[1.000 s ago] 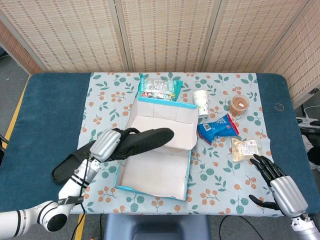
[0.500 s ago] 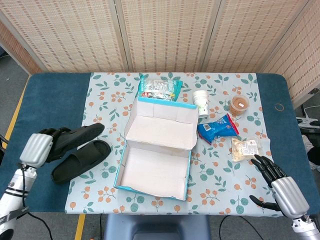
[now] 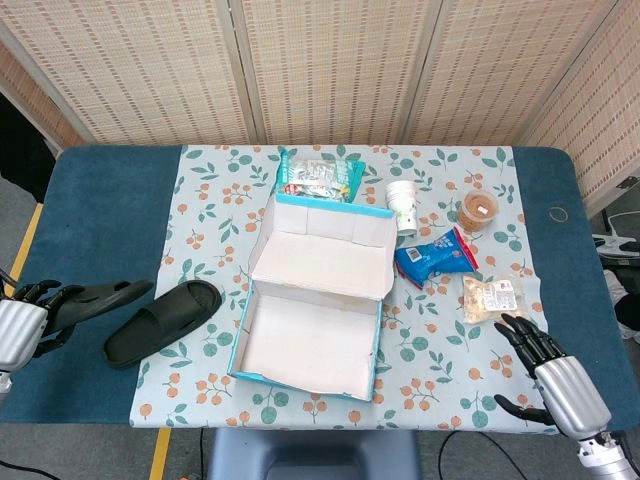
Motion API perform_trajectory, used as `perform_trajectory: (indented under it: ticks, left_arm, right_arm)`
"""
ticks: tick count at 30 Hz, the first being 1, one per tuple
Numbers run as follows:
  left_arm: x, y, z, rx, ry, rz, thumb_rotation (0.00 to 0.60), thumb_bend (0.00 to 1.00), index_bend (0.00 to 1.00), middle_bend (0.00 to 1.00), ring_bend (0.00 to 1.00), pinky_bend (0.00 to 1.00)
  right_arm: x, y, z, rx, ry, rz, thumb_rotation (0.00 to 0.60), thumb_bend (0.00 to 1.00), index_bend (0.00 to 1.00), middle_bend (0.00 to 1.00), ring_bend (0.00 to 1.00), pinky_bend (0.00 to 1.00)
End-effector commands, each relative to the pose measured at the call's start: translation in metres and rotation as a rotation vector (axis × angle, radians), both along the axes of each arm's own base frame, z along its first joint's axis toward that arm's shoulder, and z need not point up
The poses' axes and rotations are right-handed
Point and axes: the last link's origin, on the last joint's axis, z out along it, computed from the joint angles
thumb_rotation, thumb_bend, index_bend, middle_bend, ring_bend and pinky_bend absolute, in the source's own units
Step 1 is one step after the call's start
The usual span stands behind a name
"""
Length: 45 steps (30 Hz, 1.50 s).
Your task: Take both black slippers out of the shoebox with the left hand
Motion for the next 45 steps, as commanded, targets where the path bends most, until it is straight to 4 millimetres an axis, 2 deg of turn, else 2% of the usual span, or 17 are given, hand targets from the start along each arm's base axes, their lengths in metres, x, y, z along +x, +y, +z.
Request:
perform_trajectory:
  ticks: [1,8,12,17,19,22,24,26,28,30,33,37,40,45]
  left_arm:
    - [-0.006,0.009,-0.024,-0.021,-0.018,-0.005,0.6,0.58,0.71,0.41,0.24,0.34]
    - [-0.002,0.049,-0.049,-0.018,-0.001,-0.028,0.6,0.58,0.71,0.41,0.24,0.33]
    - [0.002,0.073,-0.062,-0.022,0.006,-0.006,0.6,0.57,0.7,0.4,0.23,0.24]
    - [0.009,0.097,-0.083,-0.042,-0.012,0.037,0.6,0.57,0.69,0.39,0.21,0.21]
    - [0.009,0.103,-0.087,-0.049,0.008,0.052,0.6,0.57,0.67,0.35,0.17,0.18]
    - [0.01,0.11,-0.087,-0.028,0.008,0.07,0.6,0.56,0.59,0.24,0.08,0.15]
    - [0.012,0.112,-0.086,-0.008,-0.022,0.069,0.6,0.56,0.46,0.14,0.04,0.13]
    - [0.012,0.113,-0.09,-0.011,-0.029,0.086,0.6,0.55,0.29,0.04,0.01,0.1]
    - [0.01,0.113,-0.093,-0.02,-0.023,0.104,0.6,0.53,0.16,0.0,0.0,0.08]
    - [0.005,0.111,-0.1,-0.04,-0.041,0.143,0.6,0.49,0.08,0.0,0.0,0.06]
    - [-0.005,0.101,-0.111,-0.095,-0.076,0.194,0.6,0.45,0.01,0.0,0.0,0.03]
    - [-0.011,0.085,-0.117,-0.15,-0.14,0.205,0.6,0.42,0.0,0.0,0.0,0.02]
    - [-0.01,0.075,-0.119,-0.18,-0.193,0.181,0.585,0.41,0.0,0.0,0.0,0.01]
    - [0.002,0.062,-0.117,-0.216,-0.302,0.11,0.527,0.38,0.0,0.0,0.0,0.01]
  right_arm:
    - [0.001,0.0,-0.003,0.017,0.003,0.002,0.555,0.09,0.0,0.0,0.0,0.18]
    - [0.0,-0.001,-0.004,0.014,0.016,-0.009,0.556,0.09,0.0,0.0,0.0,0.18]
    - [-0.001,-0.002,-0.007,0.023,0.031,-0.018,0.555,0.09,0.0,0.0,0.0,0.18]
    - [-0.001,-0.002,-0.01,0.031,0.042,-0.023,0.555,0.09,0.0,0.0,0.0,0.18]
    - [-0.001,-0.002,-0.01,0.031,0.045,-0.028,0.554,0.09,0.0,0.0,0.0,0.18]
    - [-0.003,-0.004,-0.011,0.033,0.053,-0.037,0.555,0.09,0.0,0.0,0.0,0.18]
    - [-0.004,-0.004,-0.012,0.034,0.062,-0.043,0.555,0.09,0.0,0.0,0.0,0.19]
    - [-0.005,-0.005,-0.014,0.039,0.069,-0.05,0.555,0.09,0.0,0.0,0.0,0.2]
    - [-0.005,-0.005,-0.016,0.047,0.071,-0.05,0.555,0.09,0.0,0.0,0.0,0.21]
    - [-0.003,-0.004,-0.017,0.05,0.072,-0.045,0.555,0.09,0.0,0.0,0.0,0.21]
    - [-0.001,-0.002,-0.014,0.039,0.066,-0.038,0.556,0.09,0.0,0.0,0.0,0.21]
    - [-0.001,0.001,-0.01,0.027,0.056,-0.035,0.555,0.09,0.0,0.0,0.0,0.21]
    - [0.0,0.002,-0.01,0.036,0.053,-0.031,0.555,0.09,0.0,0.0,0.0,0.21]
    - [0.001,0.003,-0.01,0.043,0.05,-0.022,0.555,0.09,0.0,0.0,0.0,0.21]
